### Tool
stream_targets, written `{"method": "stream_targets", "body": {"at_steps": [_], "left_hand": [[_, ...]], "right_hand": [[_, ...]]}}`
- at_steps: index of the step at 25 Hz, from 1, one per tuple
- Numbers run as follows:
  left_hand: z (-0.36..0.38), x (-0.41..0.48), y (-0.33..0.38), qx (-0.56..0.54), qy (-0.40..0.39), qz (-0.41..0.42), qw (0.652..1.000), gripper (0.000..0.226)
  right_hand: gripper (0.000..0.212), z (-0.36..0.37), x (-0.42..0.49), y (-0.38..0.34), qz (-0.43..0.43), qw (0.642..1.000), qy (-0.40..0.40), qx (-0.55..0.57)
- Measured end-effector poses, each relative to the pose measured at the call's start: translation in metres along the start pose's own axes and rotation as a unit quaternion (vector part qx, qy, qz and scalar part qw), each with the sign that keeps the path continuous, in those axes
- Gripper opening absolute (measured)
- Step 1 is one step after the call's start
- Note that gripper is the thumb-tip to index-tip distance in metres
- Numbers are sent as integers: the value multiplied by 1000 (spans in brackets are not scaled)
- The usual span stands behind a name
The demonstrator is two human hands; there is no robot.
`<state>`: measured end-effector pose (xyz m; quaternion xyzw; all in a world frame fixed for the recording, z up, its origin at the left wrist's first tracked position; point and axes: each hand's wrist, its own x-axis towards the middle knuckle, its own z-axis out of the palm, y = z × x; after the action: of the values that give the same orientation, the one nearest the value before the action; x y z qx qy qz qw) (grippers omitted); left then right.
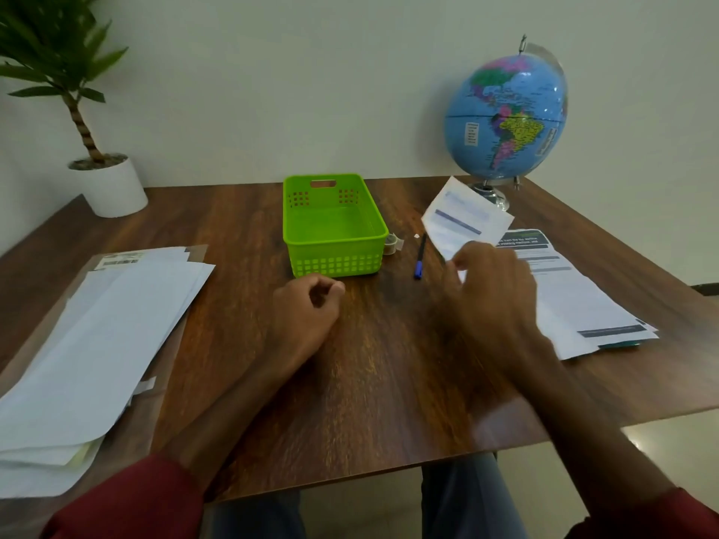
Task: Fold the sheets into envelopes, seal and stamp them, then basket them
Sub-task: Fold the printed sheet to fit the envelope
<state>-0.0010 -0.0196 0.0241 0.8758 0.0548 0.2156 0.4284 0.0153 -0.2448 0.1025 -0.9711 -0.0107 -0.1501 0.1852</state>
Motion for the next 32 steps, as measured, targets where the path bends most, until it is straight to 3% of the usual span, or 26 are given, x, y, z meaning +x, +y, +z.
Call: {"method": "stream_targets", "body": {"at_steps": [1, 3, 5, 7, 10, 13, 17, 19, 22, 24, 27, 32], "left_hand": [[5, 7, 6, -94, -42, -60, 993, 26], [8, 20, 24, -271, -140, -202, 931, 38], [9, 29, 34, -343, -182, -246, 888, 39], [13, 36, 32, -339, -163, -211, 902, 35], [14, 45, 6, -241, -91, -121, 959, 26], [4, 49, -7, -194, -81, -50, 976, 19], [-13, 61, -10, -177, -75, 4, 981, 20], [-19, 68, -13, -196, -67, -5, 978, 20], [-26, 70, -19, -239, -48, -28, 970, 21], [-29, 68, -23, -266, -43, -45, 962, 19], [-31, 65, -24, -280, -48, -53, 957, 22], [-35, 60, -25, -242, -16, -41, 969, 17]], "right_hand": [[24, 6, -8, -12, -24, 1000, 4, -1], [24, 18, -24, -35, -59, 998, -1, -22], [25, 30, -34, -55, -89, 995, -25, -46], [27, 40, -38, -69, -119, 991, -43, -40], [36, 52, -41, -77, -159, 986, -51, 9], [26, 56, -26, -63, -163, 979, -38, 118], [11, 52, 25, -16, -105, 977, 40, 183], [22, 49, 46, 3, -50, 979, 53, 193], [37, 45, 68, 14, 34, 975, 12, 217], [42, 46, 81, 15, 27, 968, -3, 249], [33, 55, 86, 9, -24, 937, -37, 347], [20, 73, 73, 5, 1, 826, -58, 561]]}}
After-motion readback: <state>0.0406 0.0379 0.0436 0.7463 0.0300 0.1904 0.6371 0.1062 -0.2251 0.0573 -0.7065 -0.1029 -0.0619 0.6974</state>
